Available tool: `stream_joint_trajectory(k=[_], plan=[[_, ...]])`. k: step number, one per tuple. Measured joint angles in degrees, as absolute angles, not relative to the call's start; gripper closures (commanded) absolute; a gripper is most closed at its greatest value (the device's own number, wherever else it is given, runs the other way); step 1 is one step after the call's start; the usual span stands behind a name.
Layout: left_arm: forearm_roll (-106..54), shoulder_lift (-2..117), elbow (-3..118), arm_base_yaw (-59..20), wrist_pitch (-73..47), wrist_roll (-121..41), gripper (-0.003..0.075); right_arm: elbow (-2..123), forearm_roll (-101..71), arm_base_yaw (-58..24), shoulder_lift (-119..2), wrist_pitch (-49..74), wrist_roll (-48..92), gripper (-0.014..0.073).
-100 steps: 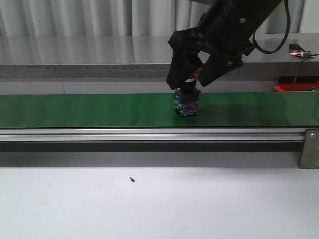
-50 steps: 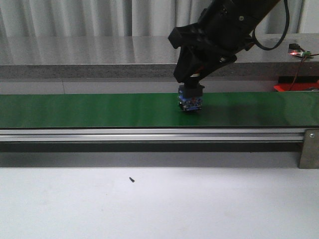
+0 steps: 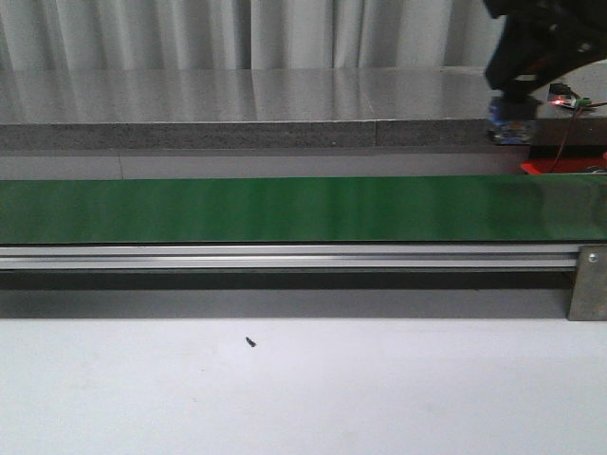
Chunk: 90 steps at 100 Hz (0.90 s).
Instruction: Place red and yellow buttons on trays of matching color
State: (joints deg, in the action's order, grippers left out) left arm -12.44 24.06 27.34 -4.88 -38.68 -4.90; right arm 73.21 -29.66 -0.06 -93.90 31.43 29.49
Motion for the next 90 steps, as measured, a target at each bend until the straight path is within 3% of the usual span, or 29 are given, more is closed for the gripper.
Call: stream_joint_trajectory(k=[44, 90], plan=[[-12.4, 24.1, 27.3, -4.9, -38.7, -4.9, 0.0740, 72.1, -29.7, 19.0, -93.8, 32.0, 29.5, 0.0524], [-12.4, 24.1, 27.3, -4.9, -38.7, -4.9, 0.0740, 67.8, -30.2, 23.2, -93.8, 20.8, 29.5, 0.0524]])
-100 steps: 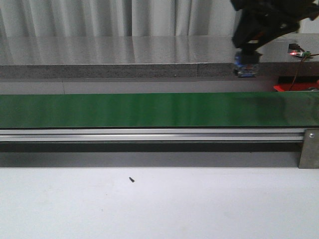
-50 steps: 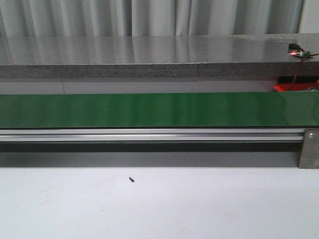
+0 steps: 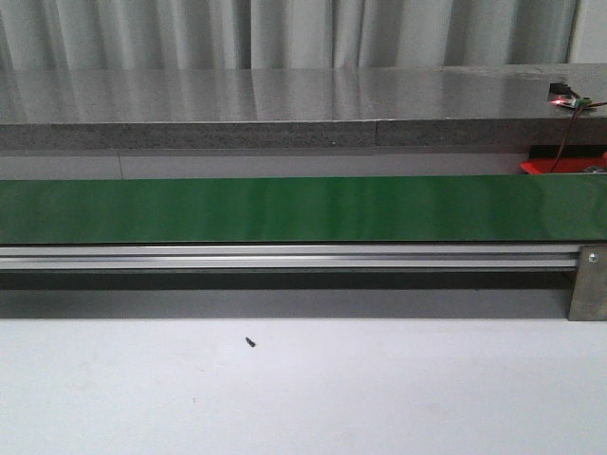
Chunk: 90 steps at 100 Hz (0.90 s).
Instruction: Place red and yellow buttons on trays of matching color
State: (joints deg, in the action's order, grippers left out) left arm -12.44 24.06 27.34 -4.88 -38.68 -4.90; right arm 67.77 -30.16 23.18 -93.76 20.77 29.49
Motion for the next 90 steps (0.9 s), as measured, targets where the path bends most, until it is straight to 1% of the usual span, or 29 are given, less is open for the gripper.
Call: stream_joint_trajectory(k=[18, 60, 90], plan=[[-12.4, 24.1, 27.3, -4.9, -38.7, -4.9, 0.0740, 66.8, -30.6, 23.2, -94.8, 17.4, 28.1, 0.0524], [-12.4, 24.1, 27.3, -4.9, -38.7, -4.9, 0.0740, 66.8, -30.9, 25.3, -102.2, 15.7, 27.4, 0.0524], [-12.4, 24.1, 27.3, -4.9, -38.7, -4.9, 0.0740, 66.8, -32.0, 25.3, -106.1, 13.4, 27.4, 0.0524]])
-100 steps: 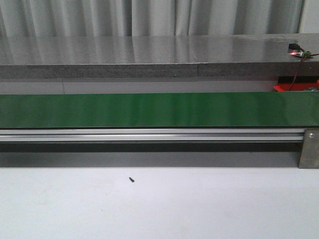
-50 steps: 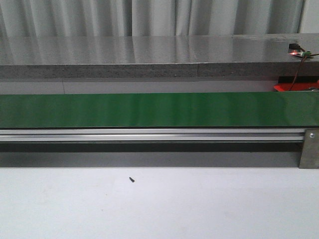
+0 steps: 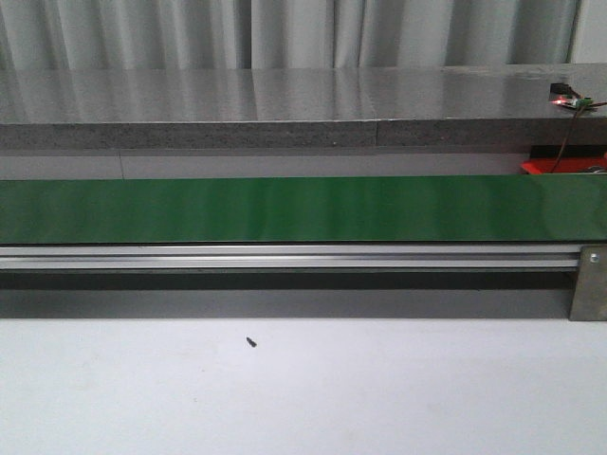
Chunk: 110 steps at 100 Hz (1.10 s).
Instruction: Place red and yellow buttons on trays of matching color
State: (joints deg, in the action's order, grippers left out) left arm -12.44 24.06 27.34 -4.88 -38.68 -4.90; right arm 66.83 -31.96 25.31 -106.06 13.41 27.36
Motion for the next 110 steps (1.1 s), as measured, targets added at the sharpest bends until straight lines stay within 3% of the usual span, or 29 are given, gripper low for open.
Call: stream_joint_trajectory(k=[23, 43, 50, 110], plan=[[-12.4, 24.1, 27.3, -4.9, -38.7, -4.9, 0.0740, 66.8, -32.6, 25.3, -107.5, 12.5, 27.3, 0.0493], [-12.4, 24.1, 27.3, -4.9, -38.7, -4.9, 0.0740, 66.8, -32.8, 25.3, -107.6, 12.4, 27.3, 0.0203], [-12.4, 24.1, 27.3, -4.9, -38.7, -4.9, 0.0740, 66.8, -33.0, 25.3, -107.6, 12.4, 27.3, 0.0141], [-12.4, 24.1, 27.3, -4.9, -38.7, -4.9, 0.0740, 66.8, -33.0, 25.3, -102.1, 14.3, 27.2, 0.0141]])
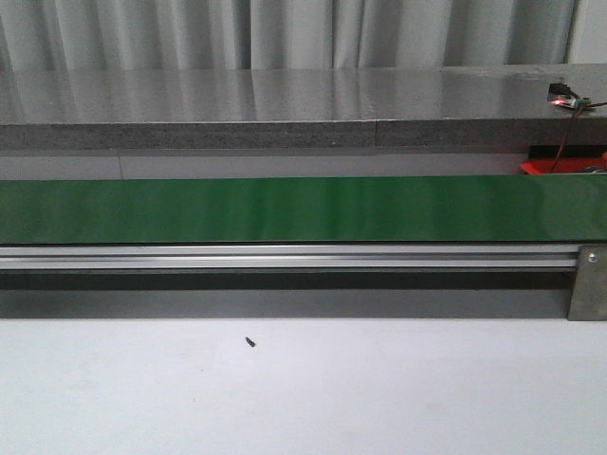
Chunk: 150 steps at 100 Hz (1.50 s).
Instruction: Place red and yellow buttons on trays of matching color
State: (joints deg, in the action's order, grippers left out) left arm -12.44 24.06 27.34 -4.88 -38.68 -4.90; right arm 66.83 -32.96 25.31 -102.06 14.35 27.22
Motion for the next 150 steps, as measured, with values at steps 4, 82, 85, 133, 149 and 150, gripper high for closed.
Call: stream_joint_trajectory(k=[4, 82, 85, 133, 149, 150], plan=[[-12.4, 24.1, 27.3, -4.9, -38.7, -4.9, 0.0740, 66.8, -33.0, 25.3, -101.2, 14.9, 27.2, 0.0161], [-12.4, 24.1, 27.3, -4.9, -38.7, -4.9, 0.0740, 50.0, -28.9, 10.8, -76.2, 12.1, 27.2, 0.0662], [-12.4, 24.1, 27.3, -4.9, -38.7, -4.9, 0.0740, 49.2, -28.9, 10.7, -75.0, 11.9, 27.2, 0.0662], [-12.4, 24.1, 27.3, -4.9, -38.7, -4.9, 0.0740, 36.9, -28.9, 6.5, -59.4, 6.9, 27.2, 0.0662], [-12.4, 24.1, 27.3, -4.9, -38.7, -4.9, 0.0740, 32.9, -28.9, 6.0, -53.5, 4.3, 27.2, 0.0662], [-12.4, 24.1, 27.3, -4.9, -38.7, -4.9, 0.0740, 32.7, -28.9, 6.0, -53.2, 4.2, 27.2, 0.0662]])
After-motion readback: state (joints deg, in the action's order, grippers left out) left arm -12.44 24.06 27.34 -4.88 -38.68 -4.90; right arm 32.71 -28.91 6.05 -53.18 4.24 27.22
